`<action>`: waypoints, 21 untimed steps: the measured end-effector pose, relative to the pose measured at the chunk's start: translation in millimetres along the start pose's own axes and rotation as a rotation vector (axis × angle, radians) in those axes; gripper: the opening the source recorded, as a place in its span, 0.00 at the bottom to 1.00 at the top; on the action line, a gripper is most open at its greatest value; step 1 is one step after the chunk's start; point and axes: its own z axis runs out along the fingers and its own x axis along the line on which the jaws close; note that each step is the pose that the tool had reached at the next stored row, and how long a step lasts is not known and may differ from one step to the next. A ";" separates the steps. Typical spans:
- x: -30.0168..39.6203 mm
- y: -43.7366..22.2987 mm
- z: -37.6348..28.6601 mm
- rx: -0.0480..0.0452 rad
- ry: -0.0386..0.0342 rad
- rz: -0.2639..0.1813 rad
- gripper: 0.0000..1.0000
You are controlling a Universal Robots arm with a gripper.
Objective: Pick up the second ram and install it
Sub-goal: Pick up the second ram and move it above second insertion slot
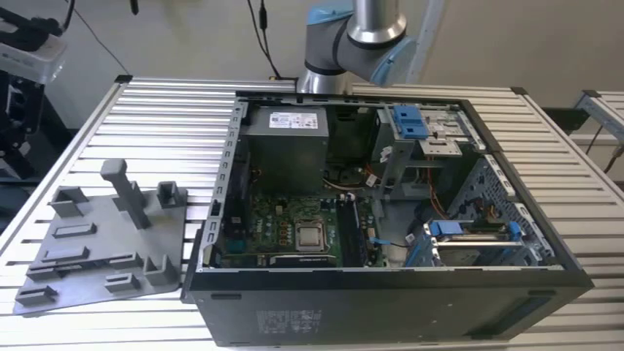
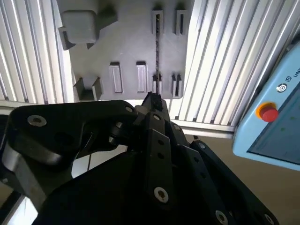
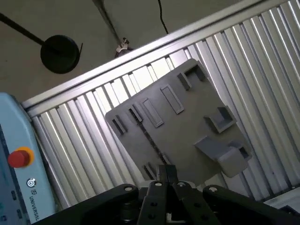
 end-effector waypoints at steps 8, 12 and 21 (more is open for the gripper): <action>-0.2 0.0 2.4 0.0019 0.0131 -0.131 0.11; -0.2 0.0 3.5 0.0025 0.0186 -0.204 0.11; -0.2 -0.2 6.8 0.0023 0.0267 -0.367 0.11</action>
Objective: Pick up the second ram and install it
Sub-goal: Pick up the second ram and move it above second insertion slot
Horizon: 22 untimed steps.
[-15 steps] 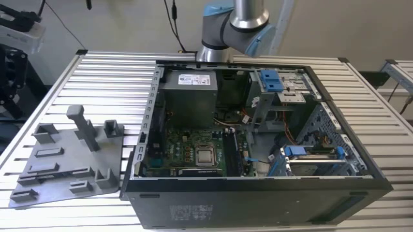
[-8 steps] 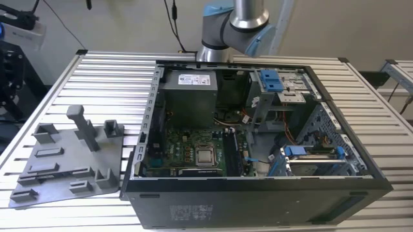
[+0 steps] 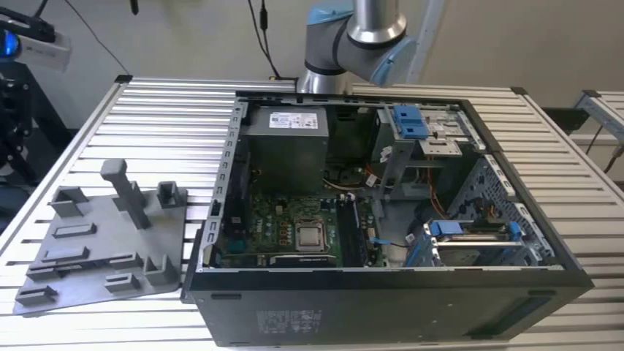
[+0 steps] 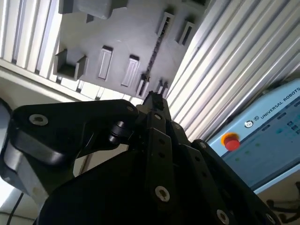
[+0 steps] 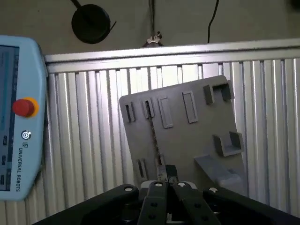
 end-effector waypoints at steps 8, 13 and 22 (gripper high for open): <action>-0.2 2.1 3.7 0.0003 0.0040 -0.107 0.11; -1.5 4.5 6.1 -0.0008 0.0040 -0.092 0.11; -1.7 4.9 6.7 -0.0009 0.0035 -0.083 0.18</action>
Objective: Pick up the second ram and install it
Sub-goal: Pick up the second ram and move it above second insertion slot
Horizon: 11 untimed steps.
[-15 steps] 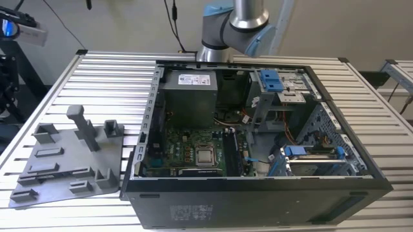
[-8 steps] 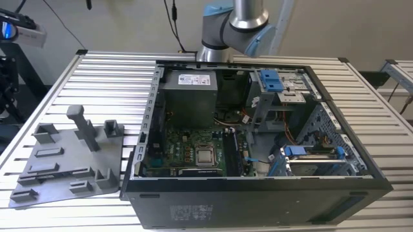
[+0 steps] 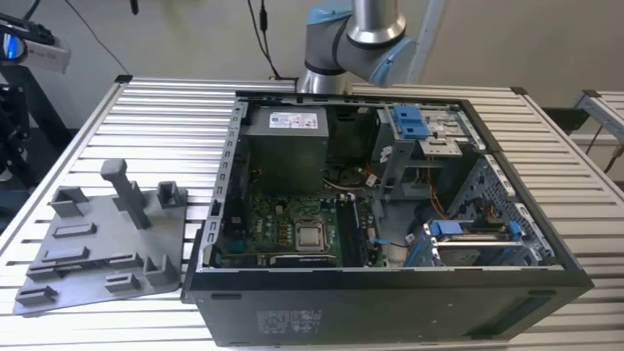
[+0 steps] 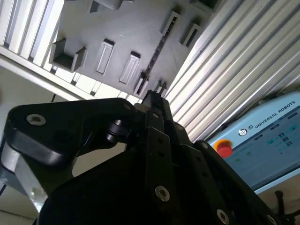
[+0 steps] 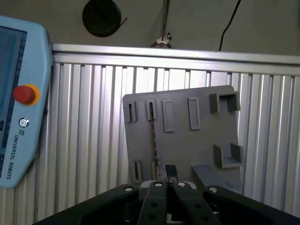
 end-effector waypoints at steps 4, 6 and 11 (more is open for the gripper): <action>0.0 0.1 0.0 0.0000 0.0000 0.000 0.36; 0.0 0.1 0.0 0.0000 0.0000 0.000 0.36; 0.0 0.2 0.0 0.0000 0.0000 0.000 0.42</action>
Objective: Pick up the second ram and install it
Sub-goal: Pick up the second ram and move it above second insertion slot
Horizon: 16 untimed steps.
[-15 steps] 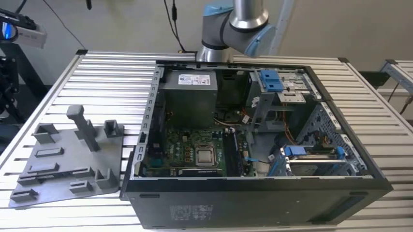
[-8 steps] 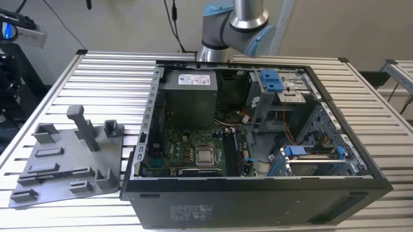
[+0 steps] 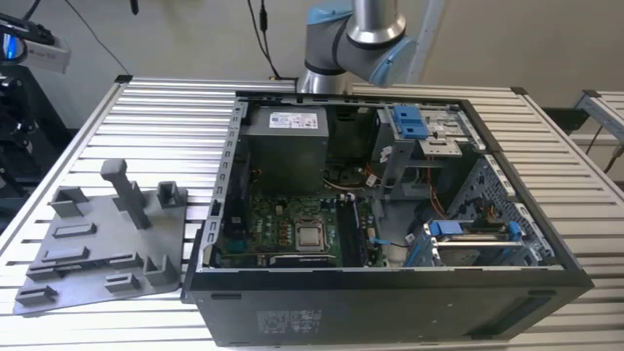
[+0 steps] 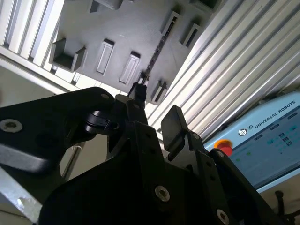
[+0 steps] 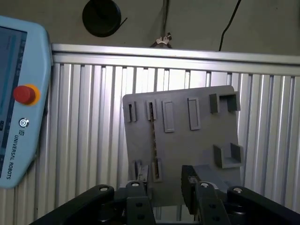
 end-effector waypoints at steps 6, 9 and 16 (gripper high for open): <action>0.0 0.1 0.0 0.0000 0.0000 0.000 0.42; -0.6 0.2 0.0 0.0018 -0.0023 0.000 0.42; -2.4 3.6 11.1 0.0059 -0.0007 -0.005 0.42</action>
